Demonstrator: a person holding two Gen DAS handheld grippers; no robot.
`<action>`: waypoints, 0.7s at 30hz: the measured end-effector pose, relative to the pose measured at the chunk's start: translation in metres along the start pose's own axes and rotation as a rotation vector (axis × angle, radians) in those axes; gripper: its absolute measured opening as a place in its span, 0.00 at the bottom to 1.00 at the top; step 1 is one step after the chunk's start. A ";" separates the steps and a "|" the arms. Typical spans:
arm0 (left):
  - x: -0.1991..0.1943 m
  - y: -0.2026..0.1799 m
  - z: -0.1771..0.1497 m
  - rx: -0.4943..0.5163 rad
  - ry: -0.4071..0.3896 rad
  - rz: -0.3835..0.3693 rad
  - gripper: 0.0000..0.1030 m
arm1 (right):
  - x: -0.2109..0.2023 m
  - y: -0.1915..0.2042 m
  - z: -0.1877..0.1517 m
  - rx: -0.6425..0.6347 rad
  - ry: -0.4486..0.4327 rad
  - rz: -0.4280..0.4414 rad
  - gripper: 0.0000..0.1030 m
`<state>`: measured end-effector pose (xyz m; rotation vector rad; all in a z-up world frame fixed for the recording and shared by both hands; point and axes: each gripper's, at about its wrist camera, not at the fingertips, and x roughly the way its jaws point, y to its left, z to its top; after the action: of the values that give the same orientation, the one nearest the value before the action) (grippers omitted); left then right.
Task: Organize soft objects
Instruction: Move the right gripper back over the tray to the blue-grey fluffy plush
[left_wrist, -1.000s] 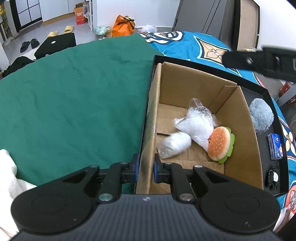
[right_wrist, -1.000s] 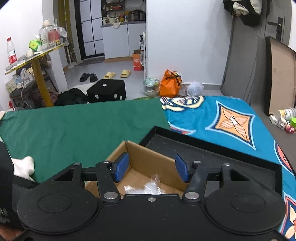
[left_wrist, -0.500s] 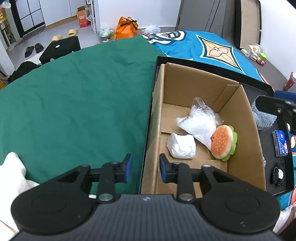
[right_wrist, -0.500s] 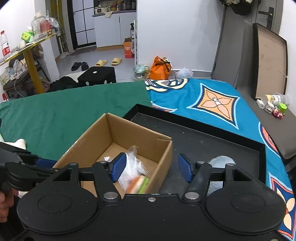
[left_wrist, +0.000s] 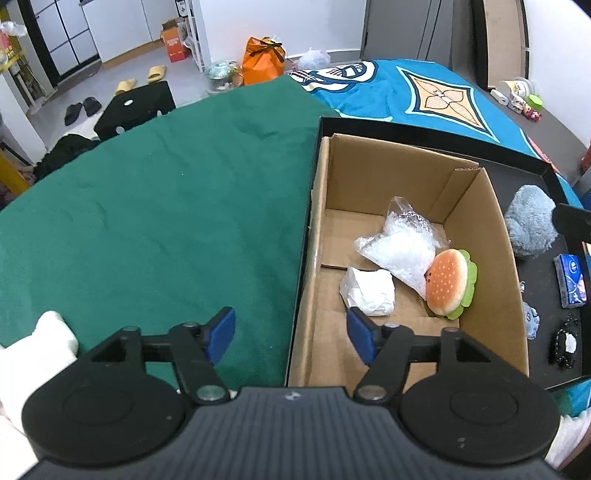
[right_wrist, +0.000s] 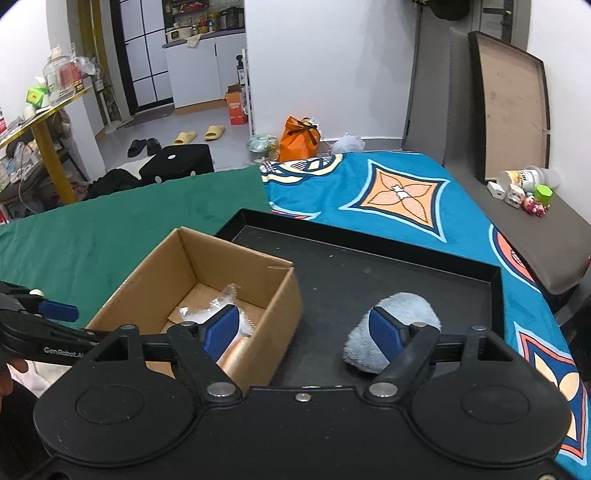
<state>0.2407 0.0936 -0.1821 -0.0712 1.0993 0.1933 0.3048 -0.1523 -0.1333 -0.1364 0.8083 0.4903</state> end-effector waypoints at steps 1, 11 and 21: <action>-0.001 -0.001 0.000 0.002 0.002 0.006 0.66 | -0.001 -0.004 -0.001 0.006 -0.001 0.000 0.75; -0.008 -0.013 0.003 0.032 0.005 0.062 0.74 | 0.000 -0.039 -0.012 0.074 -0.015 -0.003 0.76; -0.010 -0.024 0.006 0.051 0.017 0.124 0.75 | 0.009 -0.066 -0.036 0.151 -0.028 -0.006 0.76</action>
<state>0.2464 0.0700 -0.1709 0.0404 1.1261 0.2759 0.3177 -0.2181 -0.1691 0.0077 0.8138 0.4233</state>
